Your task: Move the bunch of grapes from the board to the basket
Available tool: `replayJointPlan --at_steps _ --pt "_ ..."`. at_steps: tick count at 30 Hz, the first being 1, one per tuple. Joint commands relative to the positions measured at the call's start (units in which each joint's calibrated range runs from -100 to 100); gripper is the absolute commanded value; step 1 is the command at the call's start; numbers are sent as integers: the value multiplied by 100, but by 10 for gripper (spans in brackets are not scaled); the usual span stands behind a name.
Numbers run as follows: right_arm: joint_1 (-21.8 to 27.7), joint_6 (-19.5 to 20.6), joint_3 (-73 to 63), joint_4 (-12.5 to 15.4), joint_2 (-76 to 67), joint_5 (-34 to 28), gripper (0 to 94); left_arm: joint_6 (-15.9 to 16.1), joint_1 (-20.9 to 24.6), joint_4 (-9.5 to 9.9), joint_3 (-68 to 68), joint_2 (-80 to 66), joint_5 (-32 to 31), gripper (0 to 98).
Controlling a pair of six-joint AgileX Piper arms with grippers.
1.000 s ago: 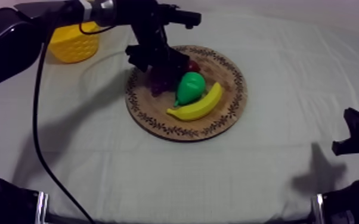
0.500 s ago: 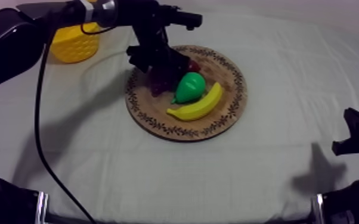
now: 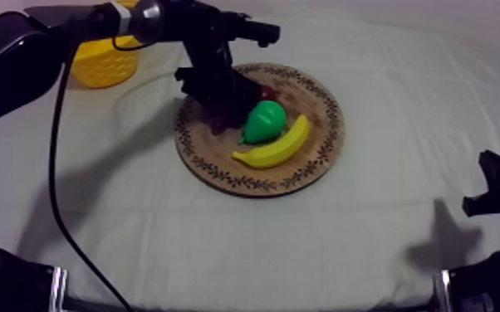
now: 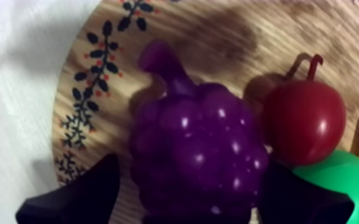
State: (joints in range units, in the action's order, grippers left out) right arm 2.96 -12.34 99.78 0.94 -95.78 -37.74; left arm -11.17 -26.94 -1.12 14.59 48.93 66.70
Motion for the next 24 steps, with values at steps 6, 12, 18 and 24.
replayJointPlan --at_steps 6,12,18,24 --pt "3 0 -1 1 2 0 3 -34 5 -13 -141 -22 -194 643" --pt "3 0 -1 1 2 0 3 -47 3 -13 -220 -58 -320 615" --pt "3 0 -1 1 2 0 3 -48 -1 -11 -401 -219 -520 611" --pt "3 0 -1 1 2 0 3 -71 -2 54 -862 -687 -798 613"
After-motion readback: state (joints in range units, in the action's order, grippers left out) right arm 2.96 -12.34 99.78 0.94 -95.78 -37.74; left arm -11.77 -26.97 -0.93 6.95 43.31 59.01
